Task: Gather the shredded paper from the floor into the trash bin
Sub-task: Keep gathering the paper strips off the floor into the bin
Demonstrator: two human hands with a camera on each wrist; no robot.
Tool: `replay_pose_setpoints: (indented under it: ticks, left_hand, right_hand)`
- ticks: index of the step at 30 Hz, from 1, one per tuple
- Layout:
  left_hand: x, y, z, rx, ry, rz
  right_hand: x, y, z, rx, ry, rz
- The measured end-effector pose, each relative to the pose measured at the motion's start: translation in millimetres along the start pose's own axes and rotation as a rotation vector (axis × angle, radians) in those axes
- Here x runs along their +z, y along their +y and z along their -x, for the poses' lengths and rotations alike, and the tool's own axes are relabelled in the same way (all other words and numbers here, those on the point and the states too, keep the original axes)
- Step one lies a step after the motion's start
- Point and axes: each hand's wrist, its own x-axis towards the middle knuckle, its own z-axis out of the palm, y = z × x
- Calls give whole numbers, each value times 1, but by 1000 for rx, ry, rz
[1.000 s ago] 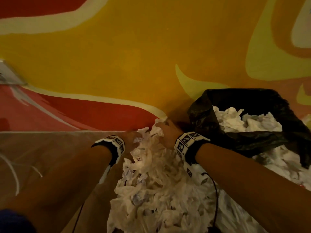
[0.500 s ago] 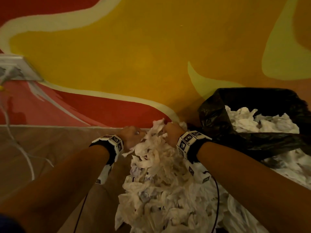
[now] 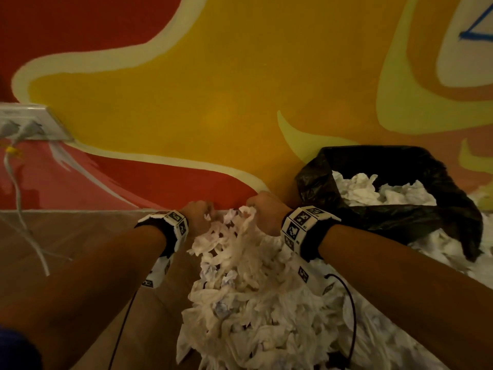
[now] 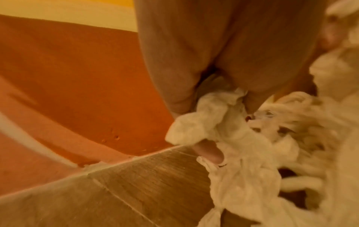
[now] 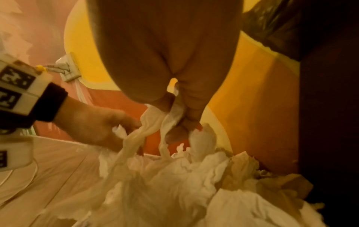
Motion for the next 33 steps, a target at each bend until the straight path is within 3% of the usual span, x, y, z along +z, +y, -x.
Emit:
replay_pose_setpoints:
  ticks: [4,6,7,9,11,14,20,25,29,33]
  left_hand:
    - [21,1,3,70,-104,-209]
    - [37,5,8,135,-174,-154]
    - [46,5,7,93,-190,-69]
    - [51,4,8,153,-214,-270]
    - [45,2,9,136,-191,-298]
    - [27,9,12,251,-157,-19]
    - [-4,30,19,81,92,-88]
    - [-25,50,38,56,99,-89]
    - [-38,66,51,197,105,166]
    - [-48,90,65,270,89,371]
  right_hand:
    - [-7,1,16,-35,-49,-81]
    - [-10,1,26,-42,-7,-105]
    - [-11,1,31,-41,8,-120]
    - [-14,2,40,-38,30,-188]
    - [-15,-1,50,10,52,-185]
    - [-20,2,59,21,114,-139]
    - [-26,13,70,53,17,-140]
    - [-32,12,71,-1,17,-37]
    - [-34,12,79,-42,129,-157]
    - [-47,16,86,-53,150,-276]
